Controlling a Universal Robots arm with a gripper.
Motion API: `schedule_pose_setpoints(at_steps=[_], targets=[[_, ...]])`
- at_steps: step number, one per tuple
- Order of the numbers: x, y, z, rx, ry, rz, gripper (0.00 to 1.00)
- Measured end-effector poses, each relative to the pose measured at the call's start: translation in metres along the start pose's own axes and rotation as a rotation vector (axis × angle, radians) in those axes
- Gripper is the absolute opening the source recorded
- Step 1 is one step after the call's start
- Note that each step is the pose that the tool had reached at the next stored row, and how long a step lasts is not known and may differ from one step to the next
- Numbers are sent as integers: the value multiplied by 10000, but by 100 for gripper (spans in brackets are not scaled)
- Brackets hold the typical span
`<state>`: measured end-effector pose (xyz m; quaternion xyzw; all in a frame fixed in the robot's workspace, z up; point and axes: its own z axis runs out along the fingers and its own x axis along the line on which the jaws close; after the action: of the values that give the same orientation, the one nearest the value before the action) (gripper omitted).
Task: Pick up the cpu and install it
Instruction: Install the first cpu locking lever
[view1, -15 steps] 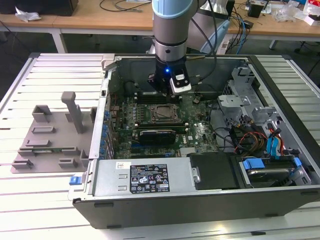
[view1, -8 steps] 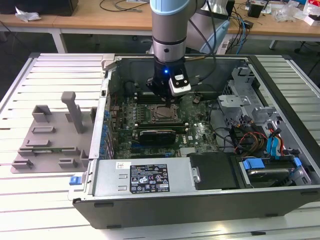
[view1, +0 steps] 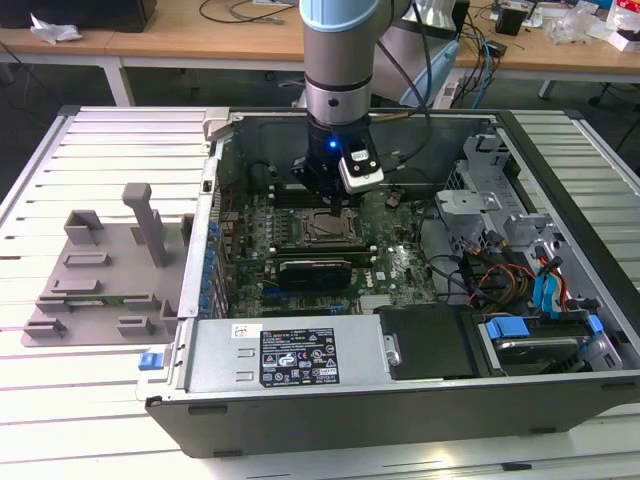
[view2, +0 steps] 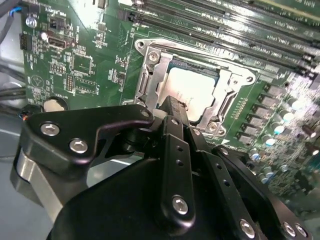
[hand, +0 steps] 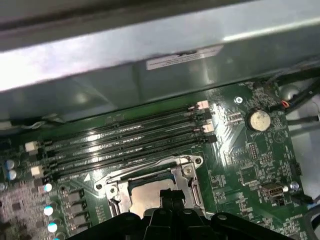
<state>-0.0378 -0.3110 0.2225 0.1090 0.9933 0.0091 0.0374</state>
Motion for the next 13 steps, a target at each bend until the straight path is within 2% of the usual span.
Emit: schedule_pose_setpoints(at_steps=[2,3,7,11,13], targets=[[0,0,1,88,22,-356,11],[0,0,1,184,22,-526,11],[36,-32,-3,242,16,-1005,11],[53,-95,-3,303,28,-1080,11],[53,-101,-3,327,38,-1081,11]])
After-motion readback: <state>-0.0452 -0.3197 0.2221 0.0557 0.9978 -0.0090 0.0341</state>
